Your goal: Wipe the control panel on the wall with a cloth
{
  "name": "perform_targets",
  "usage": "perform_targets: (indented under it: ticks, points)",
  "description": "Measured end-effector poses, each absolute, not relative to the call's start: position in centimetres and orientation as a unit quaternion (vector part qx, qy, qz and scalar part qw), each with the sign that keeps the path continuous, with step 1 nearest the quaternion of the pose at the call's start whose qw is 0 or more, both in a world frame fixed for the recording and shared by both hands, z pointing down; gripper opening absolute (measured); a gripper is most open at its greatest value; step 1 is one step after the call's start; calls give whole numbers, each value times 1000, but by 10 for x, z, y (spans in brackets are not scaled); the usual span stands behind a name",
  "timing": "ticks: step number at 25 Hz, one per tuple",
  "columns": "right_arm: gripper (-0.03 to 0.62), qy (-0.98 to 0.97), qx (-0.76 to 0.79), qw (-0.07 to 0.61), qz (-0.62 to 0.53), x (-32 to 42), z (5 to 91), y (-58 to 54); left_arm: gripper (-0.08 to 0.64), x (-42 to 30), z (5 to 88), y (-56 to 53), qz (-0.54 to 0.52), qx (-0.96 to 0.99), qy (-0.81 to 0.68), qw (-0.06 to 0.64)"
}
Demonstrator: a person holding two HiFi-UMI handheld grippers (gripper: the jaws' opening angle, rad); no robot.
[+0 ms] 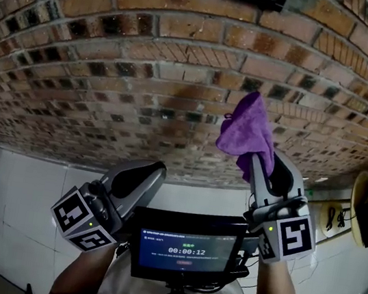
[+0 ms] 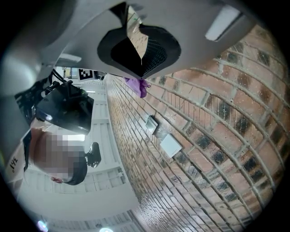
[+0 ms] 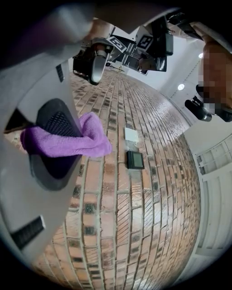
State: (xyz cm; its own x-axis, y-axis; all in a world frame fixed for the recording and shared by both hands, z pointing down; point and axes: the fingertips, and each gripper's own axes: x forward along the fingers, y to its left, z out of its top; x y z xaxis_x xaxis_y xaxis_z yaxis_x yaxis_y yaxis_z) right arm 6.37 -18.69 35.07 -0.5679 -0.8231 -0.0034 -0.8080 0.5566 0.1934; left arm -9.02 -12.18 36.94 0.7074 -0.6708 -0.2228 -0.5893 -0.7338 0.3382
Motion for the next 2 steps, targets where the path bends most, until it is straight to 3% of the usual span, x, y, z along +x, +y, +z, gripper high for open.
perform_targets:
  ticks: [2]
  points:
    - [102,-883,459,43,-86,61,352,-185,-12,-90,372,-119,-167,915,-345,127]
